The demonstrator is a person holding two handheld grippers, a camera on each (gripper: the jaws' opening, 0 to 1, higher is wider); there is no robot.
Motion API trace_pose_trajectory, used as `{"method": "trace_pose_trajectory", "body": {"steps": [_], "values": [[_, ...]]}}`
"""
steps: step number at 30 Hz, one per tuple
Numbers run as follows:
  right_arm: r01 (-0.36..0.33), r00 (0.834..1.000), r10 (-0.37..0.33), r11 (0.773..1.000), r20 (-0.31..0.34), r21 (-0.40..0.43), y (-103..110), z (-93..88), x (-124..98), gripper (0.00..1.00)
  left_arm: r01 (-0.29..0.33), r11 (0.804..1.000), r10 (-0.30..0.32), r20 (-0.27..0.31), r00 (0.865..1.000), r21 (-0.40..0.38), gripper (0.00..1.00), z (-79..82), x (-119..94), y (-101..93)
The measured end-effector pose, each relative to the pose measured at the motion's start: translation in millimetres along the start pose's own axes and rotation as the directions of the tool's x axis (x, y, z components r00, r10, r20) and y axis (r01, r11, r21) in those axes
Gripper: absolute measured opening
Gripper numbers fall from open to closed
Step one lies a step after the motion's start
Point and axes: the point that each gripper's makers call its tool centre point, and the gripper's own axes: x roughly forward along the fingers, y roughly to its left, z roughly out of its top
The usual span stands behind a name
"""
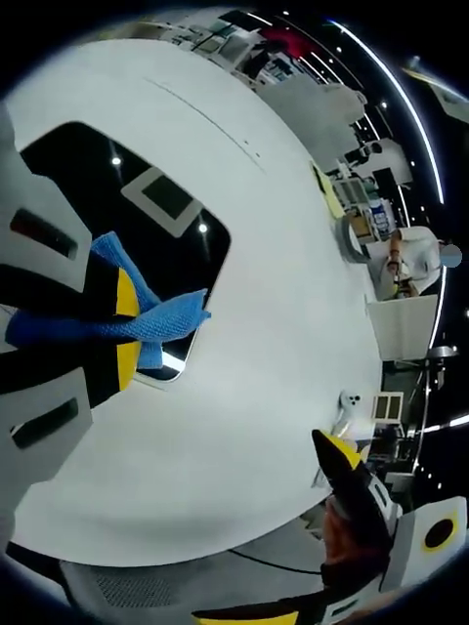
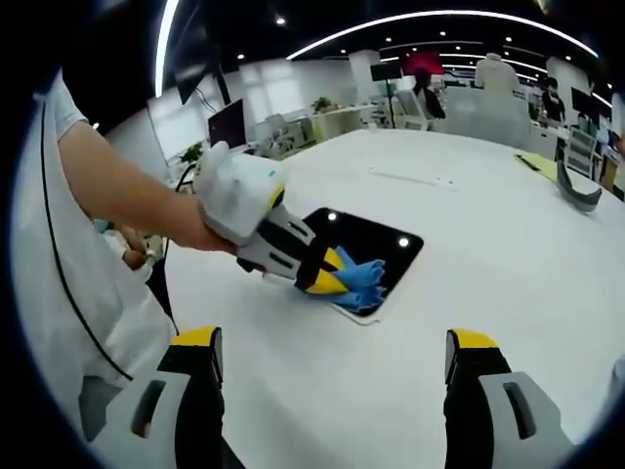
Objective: Wipe the mirror surface with the cleaning cloth until all visible marks leave the cleaned area.
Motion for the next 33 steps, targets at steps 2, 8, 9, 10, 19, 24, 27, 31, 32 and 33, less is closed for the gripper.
{"method": "trace_pose_trajectory", "body": {"steps": [2, 8, 9, 10, 19, 24, 27, 31, 32, 33], "values": [[-0.002, 1.0, 0.002, 1.0, -0.004, -0.001, 0.3, -1.1, 0.6, 0.95, 0.003, 1.0, -0.003, 0.001, 1.0, 0.007, 0.04, 1.2, 1.0, -0.9], [-0.005, 1.0, 0.005, 1.0, -0.004, 0.003, 0.0, 0.6, 2.2, 0.95, 0.008, 1.0, -0.008, 0.008, 1.0, 0.006, 0.04, 3.4, 3.3, -2.3], [-0.006, 1.0, 0.006, 1.0, -0.003, 0.004, -0.1, 1.0, 2.5, 0.95, 0.008, 1.0, -0.008, 0.011, 1.0, 0.008, 0.04, 3.8, 3.5, -2.6], [-0.006, 1.0, 0.006, 1.0, -0.004, 0.005, -0.1, 0.9, 2.7, 0.95, 0.008, 1.0, -0.008, 0.013, 1.0, 0.007, 0.04, 4.0, 3.6, -2.7], [-0.006, 1.0, 0.006, 1.0, -0.005, 0.002, 0.3, 2.8, 4.0, 0.94, 0.009, 1.0, -0.009, 0.011, 1.0, 0.006, 0.04, 5.8, 5.1, -4.4], [-0.002, 1.0, 0.002, 1.0, -0.002, 0.003, -1.5, 4.5, 3.6, 0.94, 0.012, 1.0, -0.012, 0.011, 1.0, 0.009, 0.04, 6.3, 5.5, -5.2], [-0.002, 1.0, 0.002, 1.0, -0.002, 0.001, -1.3, 4.8, 3.9, 0.94, 0.013, 1.0, -0.013, 0.012, 1.0, 0.01, 0.04, 6.5, 5.8, -5.5], [0.001, 1.0, -0.001, 1.0, -0.005, 0.0, -1.9, 3.7, 4.0, 0.94, 0.015, 1.0, -0.015, 0.013, 1.0, 0.012, 0.04, 6.8, 6.2, -5.8], [0.001, 1.0, -0.001, 1.0, -0.007, -0.003, -2.0, 3.1, 3.9, 0.94, 0.015, 1.0, -0.015, 0.013, 1.0, 0.011, 0.04, 6.9, 6.3, -5.7], [0.003, 1.0, -0.003, 1.0, -0.012, -0.003, -2.8, 1.7, 4.0, 0.94, 0.013, 1.0, -0.014, 0.014, 1.0, 0.011, 0.04, 7.0, 6.5, -5.7]]}}
